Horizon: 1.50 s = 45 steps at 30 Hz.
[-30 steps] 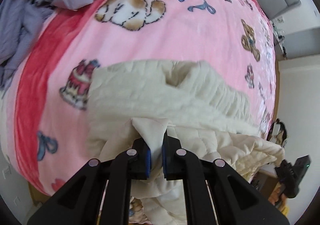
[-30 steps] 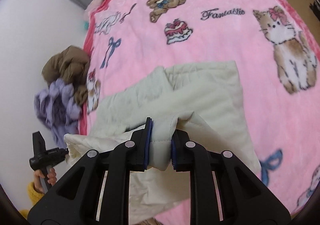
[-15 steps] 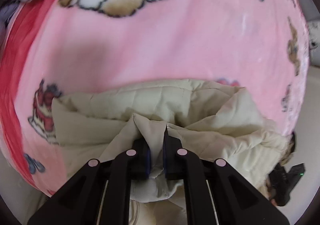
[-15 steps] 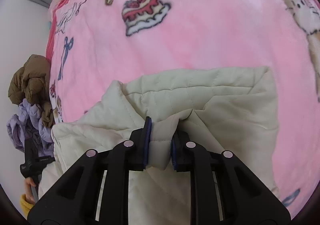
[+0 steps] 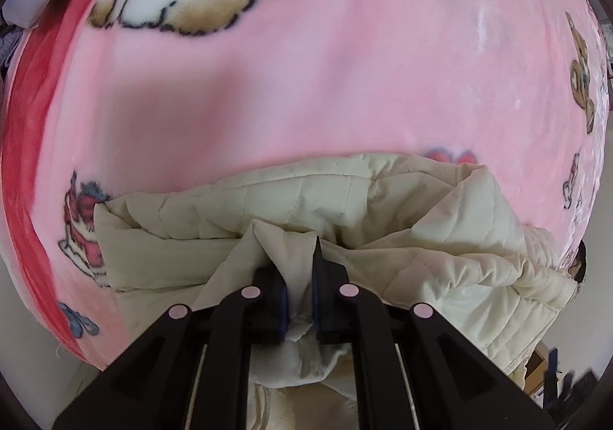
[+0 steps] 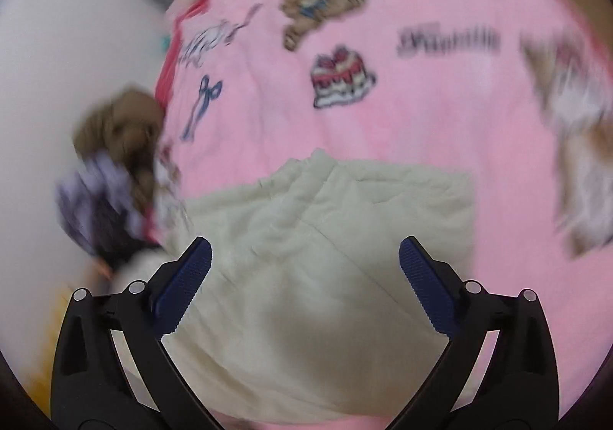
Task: Fold large clothes
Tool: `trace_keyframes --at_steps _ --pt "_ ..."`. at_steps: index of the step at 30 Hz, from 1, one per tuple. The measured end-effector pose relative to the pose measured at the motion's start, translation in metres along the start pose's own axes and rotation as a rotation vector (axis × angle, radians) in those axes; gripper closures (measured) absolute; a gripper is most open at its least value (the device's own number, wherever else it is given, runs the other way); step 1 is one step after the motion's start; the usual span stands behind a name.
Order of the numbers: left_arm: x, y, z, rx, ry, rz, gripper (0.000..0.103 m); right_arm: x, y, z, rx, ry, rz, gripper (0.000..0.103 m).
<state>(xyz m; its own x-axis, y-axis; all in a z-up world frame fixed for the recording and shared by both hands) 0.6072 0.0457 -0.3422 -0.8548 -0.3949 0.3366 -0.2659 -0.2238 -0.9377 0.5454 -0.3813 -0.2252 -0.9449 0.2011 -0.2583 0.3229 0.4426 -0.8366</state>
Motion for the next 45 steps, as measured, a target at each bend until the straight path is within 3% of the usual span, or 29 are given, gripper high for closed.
trace_keyframes --at_steps 3,6,8,10,12,13,16,17,19,21,25,27,31,35,38,39,41,42,45 --pt "-0.003 -0.001 0.0 0.003 0.017 0.013 0.094 0.044 -0.014 -0.037 0.149 -0.366 0.067 0.009" --pt "-0.002 0.0 -0.001 0.012 0.019 0.021 0.093 0.098 -0.008 -0.069 0.171 -0.679 0.098 0.009" --pt "0.001 -0.002 0.001 0.012 0.022 0.028 0.093 0.123 0.006 -0.078 0.199 -0.798 0.056 0.01" --pt "0.004 -0.002 0.002 0.008 0.03 0.039 0.093 0.138 0.026 -0.08 0.29 -0.892 0.009 0.01" --pt "0.007 -0.002 0.003 0.001 0.041 0.051 0.093 0.145 0.044 -0.079 0.354 -0.958 -0.022 0.026" --pt "0.009 -0.001 0.003 0.0 0.042 0.054 0.093 0.147 0.052 -0.079 0.348 -0.979 -0.05 0.053" --pt "0.014 -0.003 0.004 -0.003 0.049 0.066 0.093 0.145 0.063 -0.077 0.335 -0.929 -0.094 0.089" --pt "0.016 -0.003 0.004 -0.001 0.052 0.07 0.093 0.14 0.058 -0.076 0.329 -0.9 -0.084 0.095" --pt "0.017 -0.005 0.002 0.02 0.053 0.073 0.093 0.132 0.042 -0.076 0.337 -0.867 -0.034 0.098" --pt "0.02 -0.008 0.0 0.049 0.05 0.075 0.093 0.126 0.026 -0.076 0.411 -0.872 0.023 0.098" --pt "0.022 -0.016 -0.011 0.145 0.041 0.09 0.093 0.105 0.017 -0.052 0.46 -0.771 0.025 0.098" --pt "0.023 -0.02 -0.02 0.22 0.025 0.106 0.092 0.093 0.03 -0.033 0.477 -0.663 -0.015 0.098" --pt "0.038 -0.04 -0.048 0.453 0.065 0.167 0.089 0.082 0.058 -0.006 0.457 -0.478 -0.045 0.096" --pt "0.065 -0.071 -0.074 0.608 0.179 0.244 0.074 0.08 0.076 -0.005 0.431 -0.423 -0.064 0.096" --pt "0.08 -0.097 -0.089 0.645 0.217 0.332 0.059 0.079 0.077 -0.004 0.424 -0.405 -0.072 0.096" --pt "0.086 -0.106 -0.093 0.652 0.225 0.373 0.047 0.078 0.078 -0.002 0.421 -0.393 -0.077 0.096" --pt "0.087 -0.126 -0.105 0.622 0.236 0.463 0.033 0.08 0.079 -0.002 0.422 -0.382 -0.081 0.095" --pt "0.091 -0.134 -0.105 0.603 0.256 0.503 0.032 0.08 0.079 -0.003 0.423 -0.377 -0.079 0.095" --pt "0.114 -0.132 -0.095 0.414 0.39 0.542 0.032 0.078 0.079 -0.003 0.42 -0.358 -0.077 0.095"
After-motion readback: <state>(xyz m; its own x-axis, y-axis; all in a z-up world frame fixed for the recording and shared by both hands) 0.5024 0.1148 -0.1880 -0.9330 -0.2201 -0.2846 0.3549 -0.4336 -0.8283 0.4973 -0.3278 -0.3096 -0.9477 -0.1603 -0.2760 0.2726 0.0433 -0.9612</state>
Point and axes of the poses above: each gripper's, at about its wrist camera, not at the fingertips, and y roughly the way its jaws point, z to its right, x to its underside, the point moved 4 cm from there along y, roughly the way its jaws point, and after that the axes turned 3 degrees about -z, right-handed, at the moved point
